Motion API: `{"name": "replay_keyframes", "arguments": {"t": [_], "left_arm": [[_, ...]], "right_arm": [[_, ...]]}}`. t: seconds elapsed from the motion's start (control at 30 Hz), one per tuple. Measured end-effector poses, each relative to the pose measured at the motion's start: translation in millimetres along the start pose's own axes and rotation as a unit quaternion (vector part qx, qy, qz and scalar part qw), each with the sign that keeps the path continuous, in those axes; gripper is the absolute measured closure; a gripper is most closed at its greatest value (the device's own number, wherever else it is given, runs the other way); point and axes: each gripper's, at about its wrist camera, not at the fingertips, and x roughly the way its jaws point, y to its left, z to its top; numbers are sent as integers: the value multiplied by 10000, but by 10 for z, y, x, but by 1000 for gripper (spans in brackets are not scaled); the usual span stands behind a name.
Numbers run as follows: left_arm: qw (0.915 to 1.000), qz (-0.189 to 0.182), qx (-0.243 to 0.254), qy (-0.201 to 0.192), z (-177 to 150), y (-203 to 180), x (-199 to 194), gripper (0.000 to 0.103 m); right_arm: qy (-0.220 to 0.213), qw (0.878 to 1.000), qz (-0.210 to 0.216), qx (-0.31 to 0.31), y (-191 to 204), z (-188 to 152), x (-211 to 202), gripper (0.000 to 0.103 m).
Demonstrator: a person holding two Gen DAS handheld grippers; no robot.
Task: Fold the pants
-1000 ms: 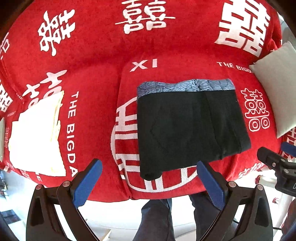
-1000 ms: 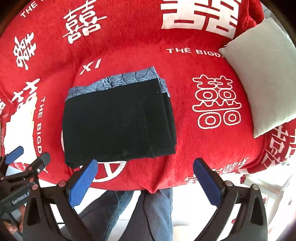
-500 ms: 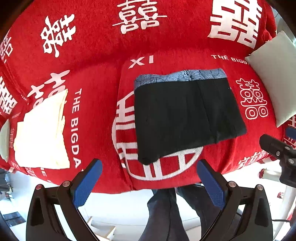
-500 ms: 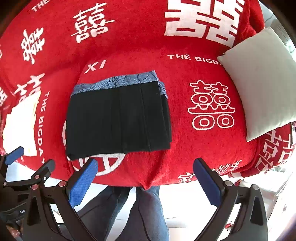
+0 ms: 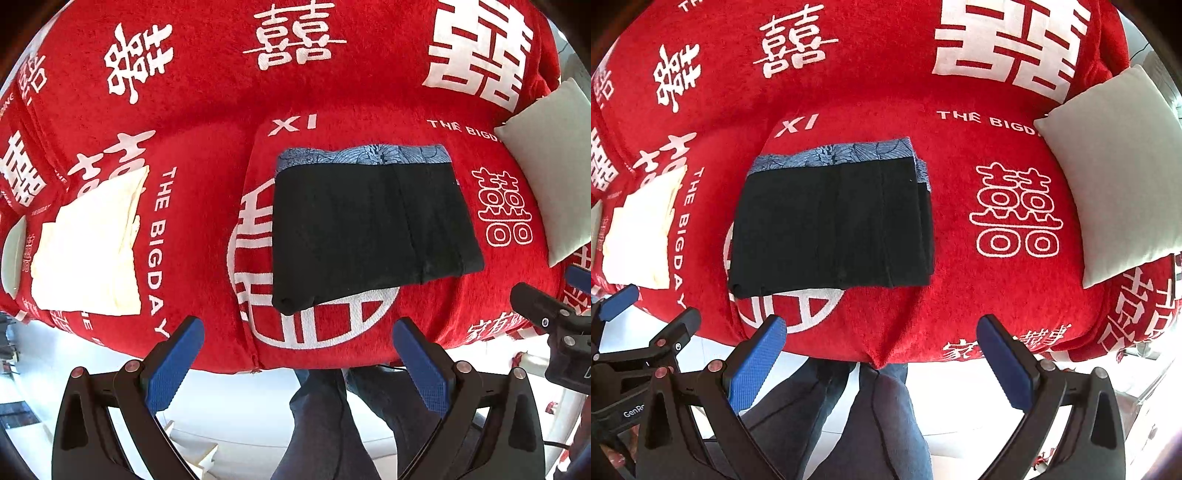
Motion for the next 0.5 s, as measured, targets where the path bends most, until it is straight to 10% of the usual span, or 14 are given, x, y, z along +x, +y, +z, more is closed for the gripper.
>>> {"name": "replay_keyframes", "arguments": {"t": [0.5], "left_arm": [[10000, 24, 22, 17, 16, -7, 10, 1]], "right_arm": [[-44, 10000, -38, -11, -28, 67, 8, 0]]}}
